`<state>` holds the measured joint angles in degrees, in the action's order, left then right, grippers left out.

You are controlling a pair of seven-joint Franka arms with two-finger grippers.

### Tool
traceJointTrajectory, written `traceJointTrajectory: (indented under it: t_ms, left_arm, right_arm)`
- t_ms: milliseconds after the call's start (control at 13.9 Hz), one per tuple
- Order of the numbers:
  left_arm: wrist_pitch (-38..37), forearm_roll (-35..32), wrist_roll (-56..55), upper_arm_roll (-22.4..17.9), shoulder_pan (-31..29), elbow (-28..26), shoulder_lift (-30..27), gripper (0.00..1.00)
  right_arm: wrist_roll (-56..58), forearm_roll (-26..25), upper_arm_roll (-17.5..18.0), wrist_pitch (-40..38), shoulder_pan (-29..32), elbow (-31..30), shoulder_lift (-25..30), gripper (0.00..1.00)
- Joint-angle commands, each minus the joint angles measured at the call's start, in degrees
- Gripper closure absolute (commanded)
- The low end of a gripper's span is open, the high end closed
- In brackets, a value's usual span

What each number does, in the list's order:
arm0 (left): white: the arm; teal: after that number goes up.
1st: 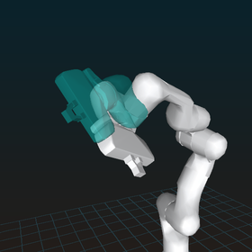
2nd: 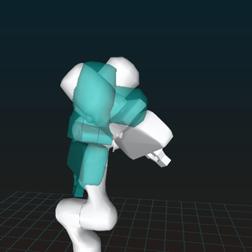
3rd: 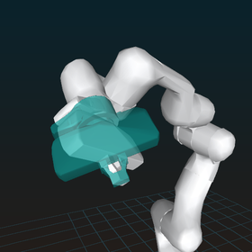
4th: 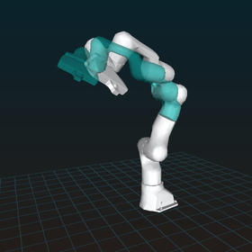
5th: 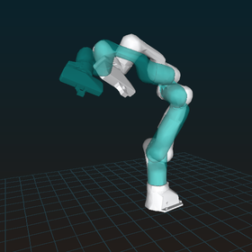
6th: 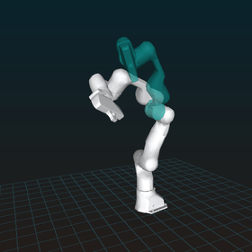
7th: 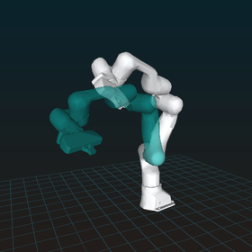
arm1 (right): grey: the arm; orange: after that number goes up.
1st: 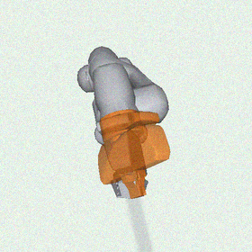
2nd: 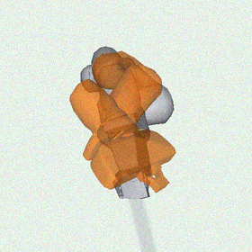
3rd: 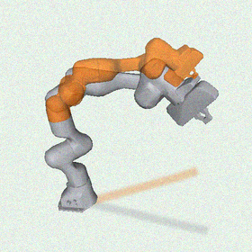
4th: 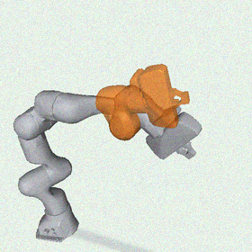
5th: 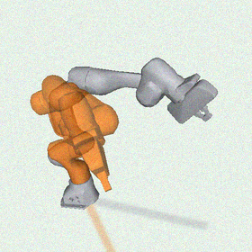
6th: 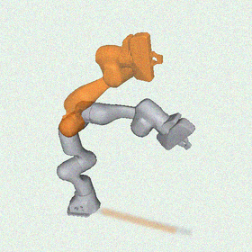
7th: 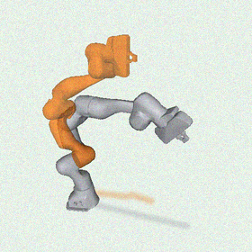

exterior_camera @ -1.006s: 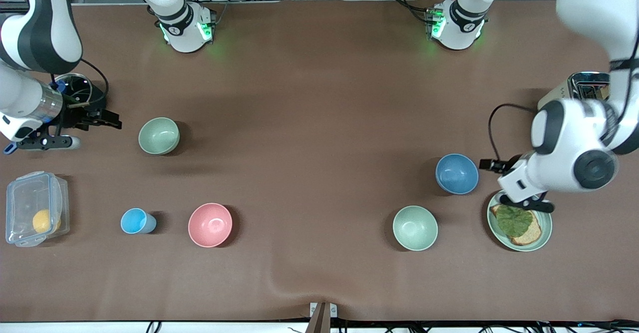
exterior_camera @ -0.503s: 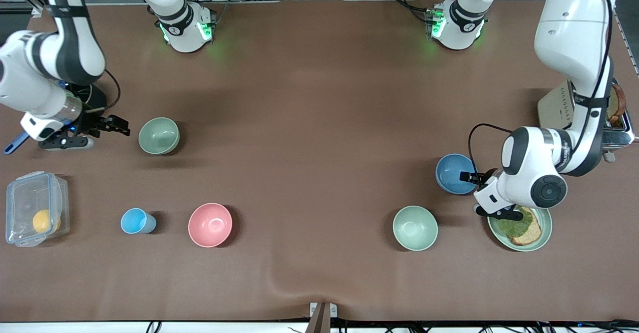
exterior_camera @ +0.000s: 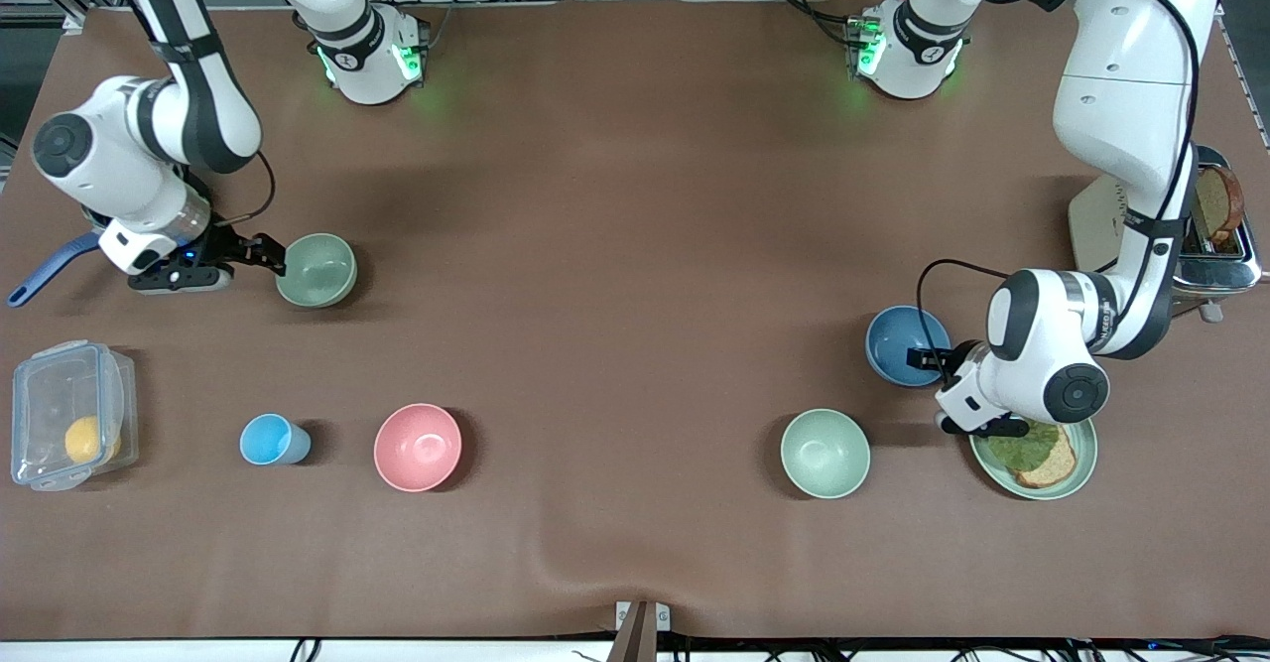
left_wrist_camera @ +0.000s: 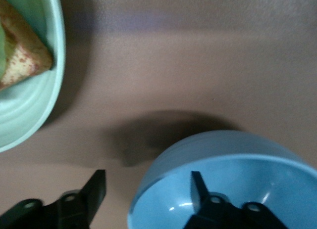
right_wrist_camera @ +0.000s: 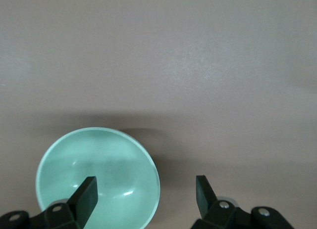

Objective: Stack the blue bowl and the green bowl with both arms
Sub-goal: 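Grasp the blue bowl with the left gripper while the right gripper grasps the green bowl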

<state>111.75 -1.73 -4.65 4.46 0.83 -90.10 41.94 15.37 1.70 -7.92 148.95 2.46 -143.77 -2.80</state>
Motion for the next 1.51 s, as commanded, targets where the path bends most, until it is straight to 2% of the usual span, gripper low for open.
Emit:
traceJointTrajectory:
  t_ms: [0,144,215,431,575,718,862,1006,1221,1293,1436]
  left_arm:
    - [2.0,1.3,-2.4,0.0,0.4,0.5,0.2,1.0]
    - [2.1,1.2,-2.4,0.0,0.6,0.5,0.2,1.0]
    - [2.0,1.2,-2.4,0.0,0.5,0.5,-0.3,1.0]
    - [0.7,1.2,-1.4,0.1,-0.7,0.5,-2.4,1.0]
    - [-0.2,1.4,-1.4,0.2,-1.1,0.5,-4.1,1.0]
    - [-1.5,1.4,-1.7,0.2,-1.2,0.7,-6.4,1.0]
    - [-3.9,1.6,-2.3,0.5,-1.1,0.7,-9.2,1.0]
    - [-4.2,5.0,-4.0,2.2,-0.7,0.7,-10.5,1.0]
    - [-4.1,5.7,-9.7,5.9,0.4,0.9,-10.3,1.0]
    - [-4.1,5.7,-12.0,8.1,0.2,0.9,-10.5,1.0]
    - [-4.1,5.8,-14.8,10.7,-0.4,1.6,-10.6,1.0]
  right_arm:
    - [1.2,0.5,0.1,6.9,-0.5,-3.0,-2.4,0.2]
    - [1.2,0.5,0.2,8.5,-0.5,-3.1,-3.8,0.36]
    - [1.2,0.5,0.1,9.5,-0.5,-3.2,-4.6,0.39]
    - [1.2,0.5,0.2,12.3,-0.6,-4.1,-5.5,0.68]
    - [1.2,0.5,0.2,12.3,-0.6,-4.1,-5.5,1.0]
    - [1.2,0.5,0.4,11.6,-0.8,-3.8,-5.4,1.0]
    - [0.7,0.5,1.3,7.7,-1.2,-2.7,-4.7,1.0]
    - [-0.4,2.2,2.2,-1.2,-1.3,0.8,-2.9,1.0]
    - [-1.0,9.7,3.6,-18.6,-1.3,9.2,-1.5,1.0]
    - [-2.3,10.8,3.8,-22.6,-1.4,11.4,-1.3,1.0]
    - [-7.3,11.0,6.1,-23.8,-2.1,12.0,-0.6,1.0]
